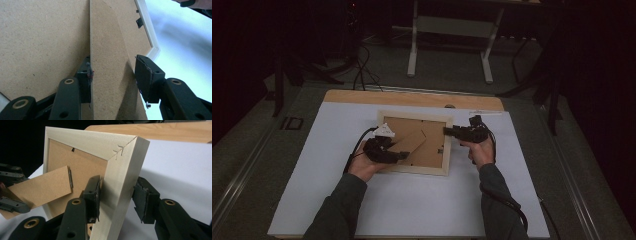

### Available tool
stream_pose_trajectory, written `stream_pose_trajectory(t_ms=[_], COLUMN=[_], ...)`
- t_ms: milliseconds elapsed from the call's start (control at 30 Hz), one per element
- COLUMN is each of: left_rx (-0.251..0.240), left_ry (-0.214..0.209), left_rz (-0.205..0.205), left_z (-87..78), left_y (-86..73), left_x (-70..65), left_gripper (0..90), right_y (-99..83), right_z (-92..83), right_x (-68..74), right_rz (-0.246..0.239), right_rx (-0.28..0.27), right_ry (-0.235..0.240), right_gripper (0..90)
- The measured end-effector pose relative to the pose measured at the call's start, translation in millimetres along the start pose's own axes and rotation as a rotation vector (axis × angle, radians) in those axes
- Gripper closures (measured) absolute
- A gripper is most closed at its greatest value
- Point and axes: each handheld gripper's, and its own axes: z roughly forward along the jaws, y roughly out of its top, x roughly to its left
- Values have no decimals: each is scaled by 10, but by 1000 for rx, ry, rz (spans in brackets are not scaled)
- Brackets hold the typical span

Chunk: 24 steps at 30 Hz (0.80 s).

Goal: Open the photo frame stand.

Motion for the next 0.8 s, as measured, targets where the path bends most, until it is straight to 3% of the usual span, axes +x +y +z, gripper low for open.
stream_pose_trajectory(t_ms=[200,267,800], left_rx=[-4,-35,-18], left_ry=[11,-35,70], left_rz=[-11,-51,-1], left_z=[-6,-34,4], left_y=[9,10,62], left_x=[10,52,0], left_gripper=[563,648,686], right_y=[64,100,200], right_z=[-71,-115,-233], right_x=[68,100,259], right_rz=[-37,-55,-150], right_rx=[-10,-20,-39], right_ry=[-3,-4,-46], right_gripper=[604,615,630])
